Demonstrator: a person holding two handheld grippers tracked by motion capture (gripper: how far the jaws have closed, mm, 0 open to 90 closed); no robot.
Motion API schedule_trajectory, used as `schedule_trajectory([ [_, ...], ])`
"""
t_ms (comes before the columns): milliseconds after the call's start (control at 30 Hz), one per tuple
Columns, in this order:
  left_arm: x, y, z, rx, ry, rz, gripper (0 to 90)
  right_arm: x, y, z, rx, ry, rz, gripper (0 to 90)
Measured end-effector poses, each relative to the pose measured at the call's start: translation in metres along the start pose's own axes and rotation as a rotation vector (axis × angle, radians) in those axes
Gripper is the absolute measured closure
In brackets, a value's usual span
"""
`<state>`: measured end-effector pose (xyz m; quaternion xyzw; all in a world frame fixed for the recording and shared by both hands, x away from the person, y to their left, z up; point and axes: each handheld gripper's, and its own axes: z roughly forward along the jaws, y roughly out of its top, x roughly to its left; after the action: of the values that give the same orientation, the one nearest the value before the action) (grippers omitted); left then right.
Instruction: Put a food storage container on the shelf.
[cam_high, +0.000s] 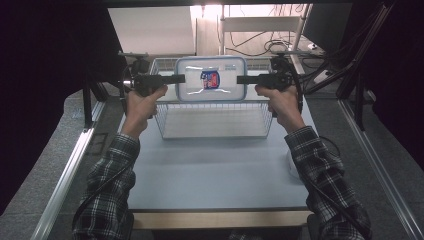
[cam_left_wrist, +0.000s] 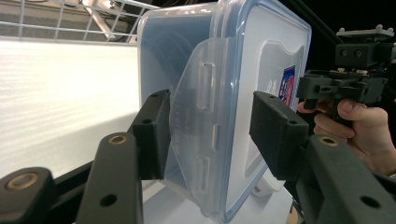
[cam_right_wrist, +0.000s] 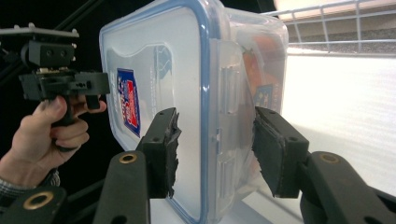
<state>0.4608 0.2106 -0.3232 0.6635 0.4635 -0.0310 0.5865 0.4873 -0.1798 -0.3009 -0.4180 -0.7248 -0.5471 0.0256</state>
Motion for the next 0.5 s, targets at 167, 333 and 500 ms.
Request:
schedule_trajectory([
  [167,0.005,0.006,0.005,0.006,0.001,0.011,49.4,-0.010,0.003,0.004,-0.012,0.005,0.028,50.9],
  [333,0.004,0.005,0.009,0.005,0.024,0.048,47.2,-0.009,0.004,0.006,-0.009,-0.033,0.000,48.3],
  [500,0.010,0.003,0.013,0.004,0.023,0.024,41.8,-0.004,0.000,0.013,0.035,-0.113,-0.067,47.8],
])
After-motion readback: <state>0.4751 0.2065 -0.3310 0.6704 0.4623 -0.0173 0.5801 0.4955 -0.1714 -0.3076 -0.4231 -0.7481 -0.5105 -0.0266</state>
